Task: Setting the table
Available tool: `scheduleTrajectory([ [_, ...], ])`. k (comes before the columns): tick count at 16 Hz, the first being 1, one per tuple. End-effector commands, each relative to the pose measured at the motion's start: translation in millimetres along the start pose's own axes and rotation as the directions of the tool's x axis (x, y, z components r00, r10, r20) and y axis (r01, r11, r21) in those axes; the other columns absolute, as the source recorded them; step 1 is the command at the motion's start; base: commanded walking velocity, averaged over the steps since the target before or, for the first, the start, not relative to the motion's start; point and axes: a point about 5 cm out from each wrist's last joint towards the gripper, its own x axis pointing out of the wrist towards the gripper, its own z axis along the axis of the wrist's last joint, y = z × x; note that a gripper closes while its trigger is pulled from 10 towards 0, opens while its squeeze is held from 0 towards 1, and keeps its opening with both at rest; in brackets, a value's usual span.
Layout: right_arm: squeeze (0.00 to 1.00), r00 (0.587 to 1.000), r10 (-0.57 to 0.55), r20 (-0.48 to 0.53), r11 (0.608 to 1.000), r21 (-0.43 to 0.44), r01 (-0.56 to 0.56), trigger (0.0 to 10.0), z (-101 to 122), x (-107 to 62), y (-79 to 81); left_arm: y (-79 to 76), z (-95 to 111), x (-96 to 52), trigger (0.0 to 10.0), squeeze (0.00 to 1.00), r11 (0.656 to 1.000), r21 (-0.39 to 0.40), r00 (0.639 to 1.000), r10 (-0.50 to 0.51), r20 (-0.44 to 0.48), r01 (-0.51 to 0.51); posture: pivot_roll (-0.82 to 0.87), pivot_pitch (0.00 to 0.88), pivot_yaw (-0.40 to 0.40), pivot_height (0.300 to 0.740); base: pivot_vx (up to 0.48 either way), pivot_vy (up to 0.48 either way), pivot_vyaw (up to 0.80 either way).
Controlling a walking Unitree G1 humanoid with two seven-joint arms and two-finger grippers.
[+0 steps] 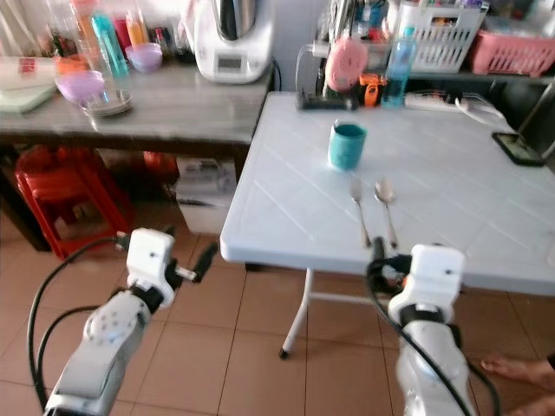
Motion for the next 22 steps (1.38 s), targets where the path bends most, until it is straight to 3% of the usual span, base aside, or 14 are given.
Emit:
scheduleTrajectory([
  [1, 0.00, 1.000, -0.012, 0.009, 1.000, -0.009, 0.012, 10.0, 2, 0.5, -2.2, 1.4, 2, 0.6, 10.0, 0.00, 1.000, 0.005, 1.000, 0.006, 0.005, -0.006, -0.05, 0.009, 0.023, 0.740, 0.000, -0.322, 0.00],
  [8, 0.00, 1.000, -0.017, 0.009, 1.000, -0.011, 0.017, 10.0, 2, 0.5, -2.8, -0.6, 3, 0.8, 10.0, 0.00, 1.000, 0.008, 1.000, -0.003, 0.016, 0.003, -0.05, 0.010, 0.025, 0.740, 0.000, -0.304, 0.00],
  [15, 0.00, 1.000, -0.010, 0.011, 1.000, -0.021, 0.010, 10.0, 3, 1.0, -2.1, -7.1, 8, -3.2, 10.0, 0.00, 0.993, -0.046, 0.993, -0.106, 0.059, 0.108, -0.05, 0.009, 0.022, 0.740, 0.046, 0.000, 0.00],
  [22, 0.00, 1.000, -0.001, 0.013, 1.000, -0.026, 0.001, 10.0, 2, 0.9, -1.7, -9.6, 7, -3.2, 10.0, 0.00, 0.989, -0.081, 0.991, -0.116, 0.061, 0.121, -0.05, 0.008, 0.020, 0.740, 0.269, 0.000, 0.22],
])
